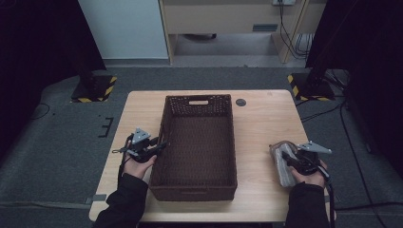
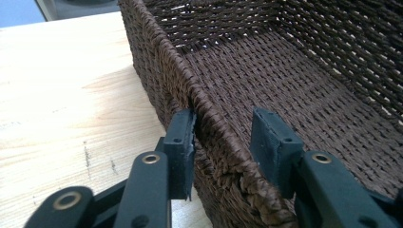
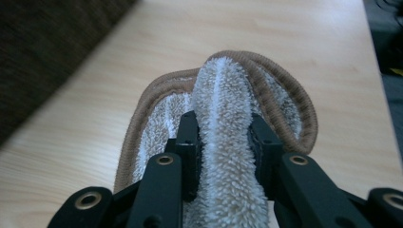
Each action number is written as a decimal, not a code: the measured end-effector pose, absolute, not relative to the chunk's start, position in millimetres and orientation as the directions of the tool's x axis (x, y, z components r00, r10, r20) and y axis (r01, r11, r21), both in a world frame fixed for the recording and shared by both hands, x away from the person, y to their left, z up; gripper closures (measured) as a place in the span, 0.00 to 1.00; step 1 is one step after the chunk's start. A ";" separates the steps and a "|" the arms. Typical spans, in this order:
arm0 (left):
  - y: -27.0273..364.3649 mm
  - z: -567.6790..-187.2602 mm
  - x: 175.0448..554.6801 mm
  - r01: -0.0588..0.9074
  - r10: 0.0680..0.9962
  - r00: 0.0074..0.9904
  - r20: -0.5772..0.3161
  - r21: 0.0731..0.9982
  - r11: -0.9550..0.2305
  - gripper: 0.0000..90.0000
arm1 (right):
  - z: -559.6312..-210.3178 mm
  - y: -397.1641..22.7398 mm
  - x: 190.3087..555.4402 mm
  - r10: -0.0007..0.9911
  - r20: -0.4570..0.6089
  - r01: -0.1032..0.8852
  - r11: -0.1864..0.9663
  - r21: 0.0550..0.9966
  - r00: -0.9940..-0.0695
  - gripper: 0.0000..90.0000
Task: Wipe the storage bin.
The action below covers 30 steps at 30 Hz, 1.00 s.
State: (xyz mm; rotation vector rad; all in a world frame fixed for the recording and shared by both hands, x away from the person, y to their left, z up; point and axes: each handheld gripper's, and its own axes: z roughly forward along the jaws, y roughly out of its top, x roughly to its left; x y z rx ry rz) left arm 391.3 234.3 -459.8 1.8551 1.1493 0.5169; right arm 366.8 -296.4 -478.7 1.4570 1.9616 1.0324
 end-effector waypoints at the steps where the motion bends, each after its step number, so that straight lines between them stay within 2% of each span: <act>1: 234.0 -459.7 391.1 0.507 0.869 0.487 -0.089 0.839 -0.198 0.67 | -475.3 -293.8 366.5 0.941 0.067 0.562 0.141 0.815 -0.333 0.79; 11: 229.7 -458.3 388.6 0.507 0.876 0.478 -0.071 0.837 -0.208 0.70 | -461.6 -282.2 376.9 0.906 0.151 0.492 0.070 0.868 -0.396 0.78; 30: 217.5 -457.8 383.7 0.504 0.873 0.484 -0.062 0.835 -0.220 0.70 | -431.6 -270.5 394.5 0.886 0.163 0.393 0.023 0.919 -0.434 0.78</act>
